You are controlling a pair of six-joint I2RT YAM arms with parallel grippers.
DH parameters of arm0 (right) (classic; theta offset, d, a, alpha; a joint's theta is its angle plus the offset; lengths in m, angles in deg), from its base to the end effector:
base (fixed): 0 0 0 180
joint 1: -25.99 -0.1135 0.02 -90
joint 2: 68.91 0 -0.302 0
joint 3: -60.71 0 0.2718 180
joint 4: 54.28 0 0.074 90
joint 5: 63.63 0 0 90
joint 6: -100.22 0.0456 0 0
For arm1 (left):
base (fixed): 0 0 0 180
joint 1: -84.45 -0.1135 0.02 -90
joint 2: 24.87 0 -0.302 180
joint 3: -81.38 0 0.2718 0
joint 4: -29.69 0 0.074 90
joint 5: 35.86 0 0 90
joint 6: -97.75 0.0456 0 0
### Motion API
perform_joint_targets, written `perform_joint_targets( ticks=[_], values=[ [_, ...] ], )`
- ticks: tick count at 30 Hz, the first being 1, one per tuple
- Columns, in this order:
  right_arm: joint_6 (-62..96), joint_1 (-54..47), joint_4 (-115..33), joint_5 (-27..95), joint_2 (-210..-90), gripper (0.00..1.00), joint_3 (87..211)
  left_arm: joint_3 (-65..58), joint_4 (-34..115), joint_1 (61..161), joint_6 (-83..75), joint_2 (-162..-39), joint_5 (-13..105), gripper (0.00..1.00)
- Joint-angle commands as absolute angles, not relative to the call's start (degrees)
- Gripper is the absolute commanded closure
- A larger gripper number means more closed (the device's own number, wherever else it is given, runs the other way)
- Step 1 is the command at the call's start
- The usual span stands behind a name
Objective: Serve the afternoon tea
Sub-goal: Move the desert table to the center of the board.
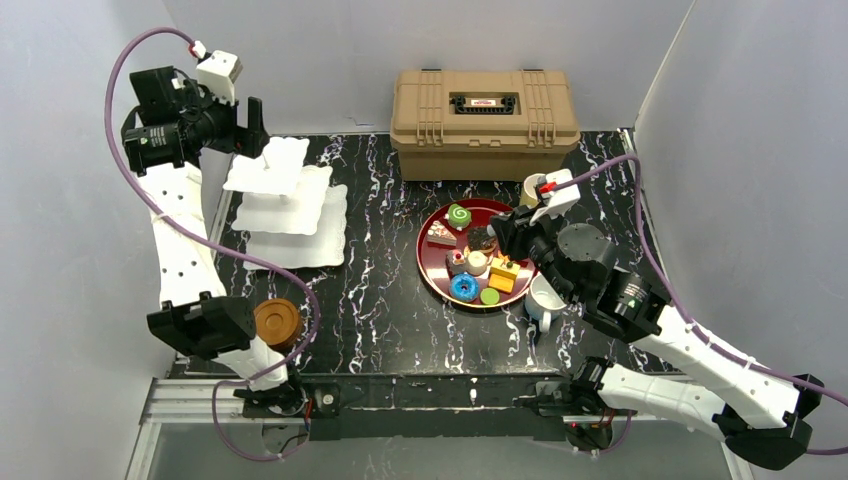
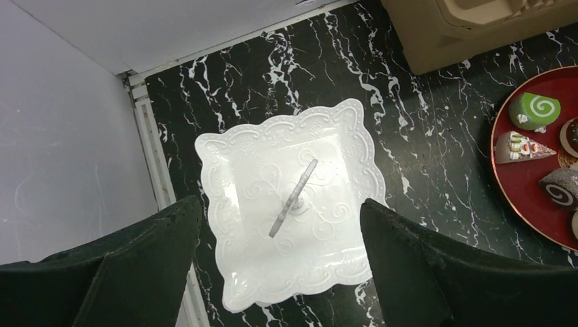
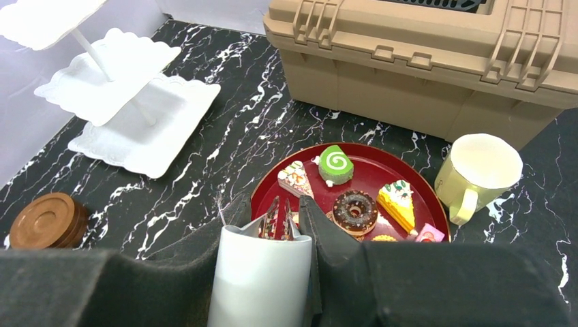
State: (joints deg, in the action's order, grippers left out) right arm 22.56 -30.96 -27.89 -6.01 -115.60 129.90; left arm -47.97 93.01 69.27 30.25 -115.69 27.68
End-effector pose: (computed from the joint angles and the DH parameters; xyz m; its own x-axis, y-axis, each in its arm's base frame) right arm 0.1166 0.1344 0.4296 -0.1252 0.1386 -0.9824 -0.3989 0.8996 0.1777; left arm 0.3346 0.0697 0.5366 -0.3142 0.2697 -0.9102 0.2990 0.9381 0.1748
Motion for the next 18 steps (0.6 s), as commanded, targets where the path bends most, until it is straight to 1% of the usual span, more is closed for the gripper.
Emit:
perform_joint_targets(
  ticks=[1,3,6,7,10,11,12,18],
  values=[
    [23.7,-30.7,-30.7,-6.5,-114.7,0.65,130.6,-47.0,93.2,68.4,30.1,-117.0,23.9,0.18],
    [23.7,-30.7,-30.8,-6.8,-114.8,0.65,130.7,-47.1,93.3,68.4,29.8,-117.6,23.0,0.22],
    [23.5,-30.7,-30.5,-6.9,-115.2,0.65,131.5,-47.5,92.9,68.3,28.7,-118.3,19.8,0.36],
    [23.5,-30.7,-30.7,-6.9,-115.3,0.65,131.3,-47.9,92.9,68.3,28.3,-118.8,19.0,0.43],
    [23.8,-30.7,-30.6,-6.8,-115.9,0.65,131.2,-48.5,92.9,68.4,27.6,-119.7,17.8,0.72],
    [23.9,-30.7,-30.6,-6.7,-115.9,0.65,131.1,-48.5,92.8,68.3,27.5,-119.8,17.3,0.77],
    [24.0,-30.7,-30.5,-6.7,-115.9,0.64,130.8,-48.3,92.8,68.4,27.3,-119.7,16.8,0.79],
    [24.2,-30.7,-30.8,-7.3,-115.9,0.64,129.4,-45.2,90.0,69.1,24.6,-117.7,10.5,0.84]
  ],
)
